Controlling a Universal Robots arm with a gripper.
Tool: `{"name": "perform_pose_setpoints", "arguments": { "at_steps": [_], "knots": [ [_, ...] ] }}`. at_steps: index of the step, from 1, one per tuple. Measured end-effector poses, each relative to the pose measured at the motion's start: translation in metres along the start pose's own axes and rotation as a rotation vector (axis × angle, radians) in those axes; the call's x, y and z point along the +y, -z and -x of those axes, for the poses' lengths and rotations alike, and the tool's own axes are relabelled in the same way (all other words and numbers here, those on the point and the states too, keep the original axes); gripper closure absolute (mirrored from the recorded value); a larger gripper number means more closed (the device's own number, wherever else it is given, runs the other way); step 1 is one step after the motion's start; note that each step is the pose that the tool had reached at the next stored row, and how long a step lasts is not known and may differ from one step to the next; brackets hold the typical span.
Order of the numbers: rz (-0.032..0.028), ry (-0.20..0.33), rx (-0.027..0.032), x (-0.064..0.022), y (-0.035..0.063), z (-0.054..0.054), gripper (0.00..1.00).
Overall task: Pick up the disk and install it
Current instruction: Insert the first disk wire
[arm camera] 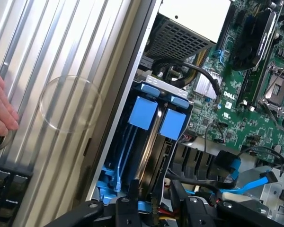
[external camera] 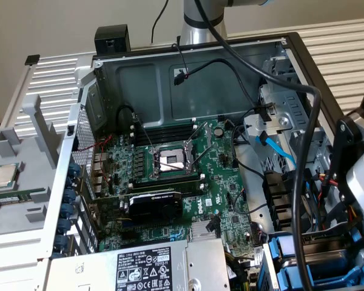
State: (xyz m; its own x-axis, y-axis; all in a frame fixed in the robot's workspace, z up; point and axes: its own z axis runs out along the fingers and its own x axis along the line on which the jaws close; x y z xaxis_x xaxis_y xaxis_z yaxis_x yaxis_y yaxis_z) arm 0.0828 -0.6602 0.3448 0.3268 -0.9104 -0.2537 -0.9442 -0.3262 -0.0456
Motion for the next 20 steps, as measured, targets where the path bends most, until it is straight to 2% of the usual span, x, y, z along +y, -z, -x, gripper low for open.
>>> {"name": "perform_pose_setpoints", "arguments": {
  "at_steps": [12,14,15,20],
  "knots": [
    [0.003,0.023,-0.01,-0.0005,-0.0033,0.001,0.6],
    [0.0033,0.026,-0.0114,-0.0005,-0.0034,0.0009,0.62],
    [0.0034,0.027,-0.0124,-0.0005,-0.0034,0.0009,0.7],
    [0.0085,0.033,-0.0175,-0.0039,-0.0042,-0.0005,0.7]
  ]
}}
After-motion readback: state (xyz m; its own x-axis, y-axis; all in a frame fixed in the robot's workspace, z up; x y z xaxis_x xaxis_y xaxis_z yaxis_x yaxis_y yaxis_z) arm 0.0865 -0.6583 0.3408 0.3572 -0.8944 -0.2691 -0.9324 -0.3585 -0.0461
